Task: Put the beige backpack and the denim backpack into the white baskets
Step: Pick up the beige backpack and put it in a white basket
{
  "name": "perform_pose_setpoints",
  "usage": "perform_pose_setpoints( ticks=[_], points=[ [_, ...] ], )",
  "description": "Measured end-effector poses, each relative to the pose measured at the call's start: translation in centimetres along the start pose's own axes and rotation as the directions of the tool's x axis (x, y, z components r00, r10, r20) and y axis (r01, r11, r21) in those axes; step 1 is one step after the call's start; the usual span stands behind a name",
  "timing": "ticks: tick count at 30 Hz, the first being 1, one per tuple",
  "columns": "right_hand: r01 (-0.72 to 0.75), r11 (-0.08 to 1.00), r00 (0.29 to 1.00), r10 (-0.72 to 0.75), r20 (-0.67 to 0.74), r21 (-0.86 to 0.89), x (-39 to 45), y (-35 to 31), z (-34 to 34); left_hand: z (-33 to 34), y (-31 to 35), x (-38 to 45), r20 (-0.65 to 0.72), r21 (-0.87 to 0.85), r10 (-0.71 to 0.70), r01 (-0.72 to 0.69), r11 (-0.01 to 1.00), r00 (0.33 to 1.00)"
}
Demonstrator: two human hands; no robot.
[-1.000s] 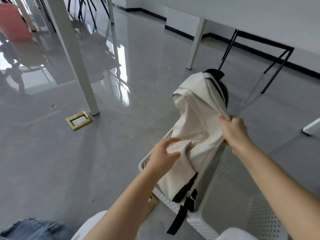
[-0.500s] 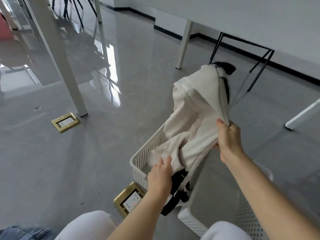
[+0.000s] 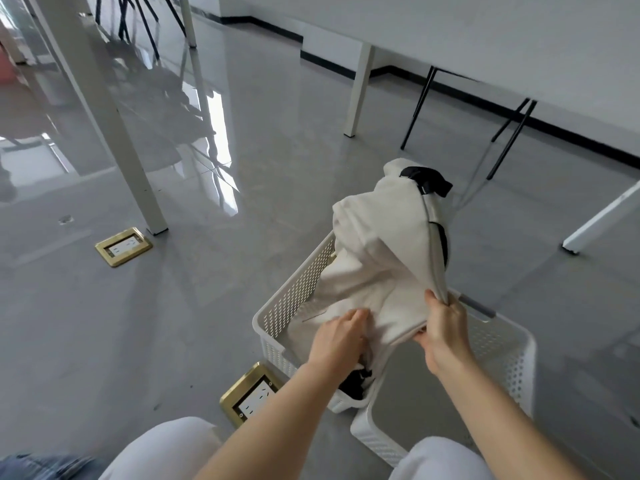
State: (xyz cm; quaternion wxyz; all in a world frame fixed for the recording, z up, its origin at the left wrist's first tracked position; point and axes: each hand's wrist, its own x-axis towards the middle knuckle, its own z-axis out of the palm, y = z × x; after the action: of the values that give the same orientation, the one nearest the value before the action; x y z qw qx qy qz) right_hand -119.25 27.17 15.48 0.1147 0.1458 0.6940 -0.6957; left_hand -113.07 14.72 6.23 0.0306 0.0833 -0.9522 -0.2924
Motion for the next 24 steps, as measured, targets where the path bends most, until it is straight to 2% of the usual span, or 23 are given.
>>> perform_pose_setpoints(
  ticks=[3,7,8,9,10,11,12,13,14,15,17,18,20,23,24],
  points=[
    [-0.027,0.997,0.999,0.029,0.03,-0.077,-0.1,0.9,-0.7,0.6,0.2,0.0,0.113,0.052,-0.043,0.037,0.998,0.993],
    [-0.092,0.976,0.99,0.11,0.082,-0.198,-0.2,2.3,-2.7,-0.7,-0.5,0.5,0.399,0.189,-0.171,0.102,0.977,0.901],
    [-0.109,0.973,0.987,0.13,0.094,-0.202,-0.2,2.4,-3.0,-1.5,-1.0,0.9,0.403,0.149,-0.19,0.14,0.979,0.895],
    [-0.119,0.972,0.985,0.142,0.102,-0.205,-0.3,2.3,-3.2,-2.8,-1.2,1.3,0.365,0.022,-0.219,0.227,0.974,0.905],
    [-0.126,0.97,0.982,0.152,0.115,-0.206,-0.4,2.0,-3.3,-4.4,-1.3,1.8,0.279,-0.218,-0.257,0.322,0.921,0.925],
    [-0.128,0.968,0.979,0.158,0.127,-0.217,-0.4,1.8,-3.3,-6.5,-1.1,2.4,0.195,-0.553,-0.329,0.38,0.741,0.924],
    [-0.124,0.963,0.976,0.162,0.147,-0.238,-0.4,1.6,-3.1,-8.7,-0.8,3.0,0.164,-0.822,-0.399,0.349,0.45,0.902],
    [-0.113,0.956,0.971,0.164,0.174,-0.272,-0.4,1.5,-2.9,-10.5,-0.5,3.6,0.221,-0.942,-0.434,0.306,0.136,0.873],
    [-0.09,0.941,0.968,0.16,0.195,-0.325,-0.6,1.5,-2.6,-11.7,-0.4,4.5,0.286,-0.954,-0.43,0.299,-0.038,0.856],
    [-0.041,0.908,0.967,0.141,0.213,-0.417,-0.8,1.5,-2.3,-12.6,0.0,5.3,0.315,-0.944,-0.402,0.327,-0.04,0.86],
    [0.119,0.771,0.957,0.078,0.278,-0.626,-1.2,1.4,-1.7,-13.6,1.3,5.5,0.337,-0.874,-0.394,0.439,0.206,0.855],
    [0.198,0.681,0.945,0.06,0.323,-0.705,-1.6,1.2,-1.4,-13.7,1.7,5.6,0.318,-0.839,-0.424,0.46,0.29,0.848],
    [0.325,0.57,0.912,0.023,0.41,-0.755,-2.4,0.6,-0.8,-14.0,2.6,5.7,0.286,-0.858,-0.43,0.429,0.284,0.857],
    [0.442,0.552,0.876,-0.095,0.474,-0.707,-3.5,0.7,0.1,-15.2,2.6,5.4,0.198,-0.945,-0.36,0.275,0.175,0.912],
    [0.487,0.526,0.852,-0.109,0.513,-0.697,-4.0,1.1,0.6,-15.5,1.9,5.3,0.143,-0.966,-0.378,0.211,0.147,0.915]
  ],
)
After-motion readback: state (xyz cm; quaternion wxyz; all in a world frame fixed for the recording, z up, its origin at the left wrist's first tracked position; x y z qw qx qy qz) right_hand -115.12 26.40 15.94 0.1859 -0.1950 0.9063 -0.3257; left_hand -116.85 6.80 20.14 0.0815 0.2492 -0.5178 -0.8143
